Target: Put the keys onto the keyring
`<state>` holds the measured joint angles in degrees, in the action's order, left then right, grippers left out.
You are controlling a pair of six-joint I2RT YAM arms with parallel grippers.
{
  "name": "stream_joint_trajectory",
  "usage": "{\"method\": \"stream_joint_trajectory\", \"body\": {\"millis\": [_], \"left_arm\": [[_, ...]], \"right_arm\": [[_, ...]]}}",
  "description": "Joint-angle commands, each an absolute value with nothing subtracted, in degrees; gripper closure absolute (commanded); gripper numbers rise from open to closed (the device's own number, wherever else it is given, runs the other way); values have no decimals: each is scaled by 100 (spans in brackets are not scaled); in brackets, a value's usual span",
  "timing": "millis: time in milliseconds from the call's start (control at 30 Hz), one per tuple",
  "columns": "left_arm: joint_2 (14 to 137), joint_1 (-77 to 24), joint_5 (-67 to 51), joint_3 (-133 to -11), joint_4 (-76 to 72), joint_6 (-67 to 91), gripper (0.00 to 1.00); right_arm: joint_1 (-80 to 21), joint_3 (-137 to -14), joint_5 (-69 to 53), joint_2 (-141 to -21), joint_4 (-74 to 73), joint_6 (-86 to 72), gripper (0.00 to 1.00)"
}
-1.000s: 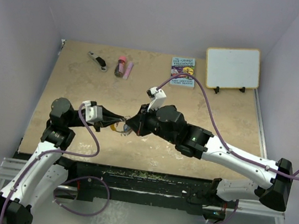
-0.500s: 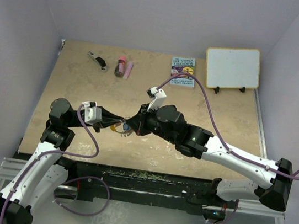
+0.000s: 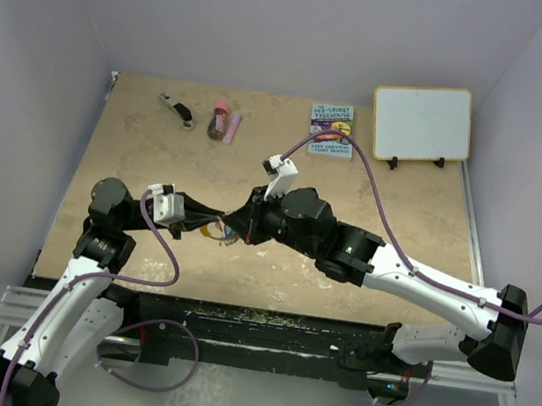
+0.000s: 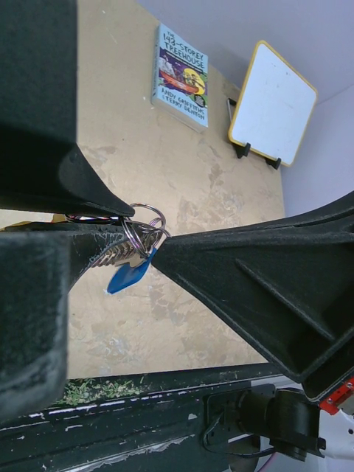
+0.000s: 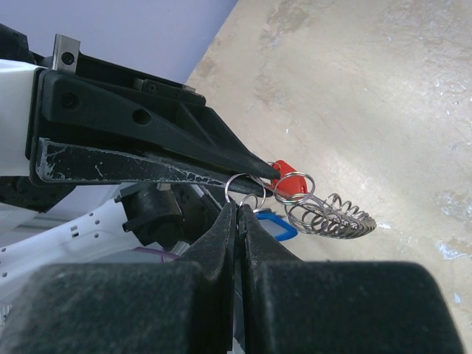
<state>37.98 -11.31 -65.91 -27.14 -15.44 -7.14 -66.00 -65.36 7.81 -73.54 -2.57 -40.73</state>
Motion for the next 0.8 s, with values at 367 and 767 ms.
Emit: {"method": "stream_joint_trajectory", "body": {"millis": [367,767], "left_arm": [[3748,-1125,-6561,-2839,-1894,-874,96],[3737,-1125,-6374,-2784,-2000,-906,96]], "right_arm": [[-6641,-6823,576,-7423,208,-4032,100],[-6643,-6732,476,-7466,556,-4122,100]]}}
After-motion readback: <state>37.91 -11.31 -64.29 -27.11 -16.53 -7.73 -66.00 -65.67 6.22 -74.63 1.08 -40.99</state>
